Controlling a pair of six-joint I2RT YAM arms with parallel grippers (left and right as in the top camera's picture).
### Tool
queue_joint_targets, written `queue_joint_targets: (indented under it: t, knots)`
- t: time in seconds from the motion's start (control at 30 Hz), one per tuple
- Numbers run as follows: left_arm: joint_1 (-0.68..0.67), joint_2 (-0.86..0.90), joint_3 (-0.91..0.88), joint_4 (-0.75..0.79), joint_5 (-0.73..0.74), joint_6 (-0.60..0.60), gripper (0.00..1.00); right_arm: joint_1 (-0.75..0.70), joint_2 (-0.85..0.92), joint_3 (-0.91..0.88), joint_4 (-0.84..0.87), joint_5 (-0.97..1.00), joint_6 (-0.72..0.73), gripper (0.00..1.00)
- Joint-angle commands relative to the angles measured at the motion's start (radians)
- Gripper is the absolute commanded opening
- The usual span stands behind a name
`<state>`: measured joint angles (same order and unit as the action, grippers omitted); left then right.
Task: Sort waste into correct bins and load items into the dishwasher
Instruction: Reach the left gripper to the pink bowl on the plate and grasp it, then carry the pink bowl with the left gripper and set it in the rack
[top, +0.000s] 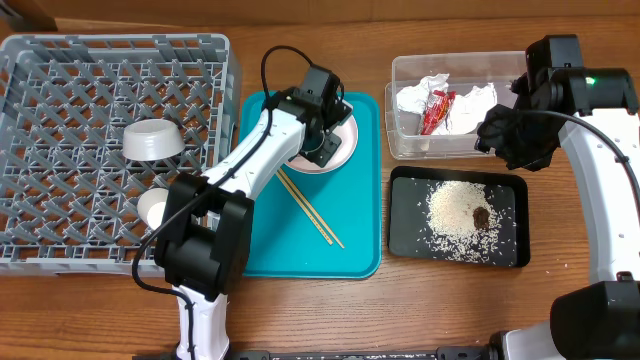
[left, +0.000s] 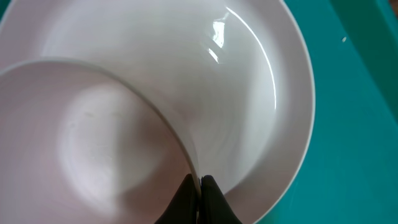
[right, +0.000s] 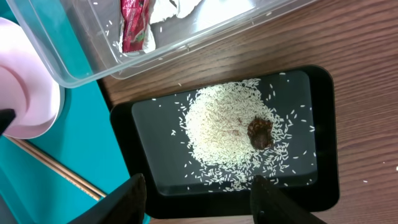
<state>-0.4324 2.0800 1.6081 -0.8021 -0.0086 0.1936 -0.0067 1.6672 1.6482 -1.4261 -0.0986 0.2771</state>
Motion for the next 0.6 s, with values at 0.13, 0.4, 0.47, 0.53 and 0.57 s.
queue_joint_targets:
  t: [0.13,0.4,0.47,0.53,0.57]
  knots:
    - [0.039,-0.126,0.19,-0.051,0.003,-0.135,0.04,-0.004,-0.022,0.022,0.002,0.009,0.007,0.56]
    - [0.325,-0.235,0.218,-0.008,0.445,-0.157,0.04,-0.004,-0.022,0.022,0.002,0.009,0.007,0.56]
    - [0.435,-0.229,0.218,0.004,0.614,-0.156,0.04,-0.004,-0.022,0.022,0.002,0.009,0.007,0.55]
    - [0.5,-0.221,0.218,0.02,0.706,-0.156,0.04,-0.004,-0.022,0.022,0.002,0.009,0.007,0.55]
    - [0.534,-0.214,0.218,0.029,0.75,-0.156,0.04,-0.004,-0.022,0.022,0.002,0.009,0.007,0.56]
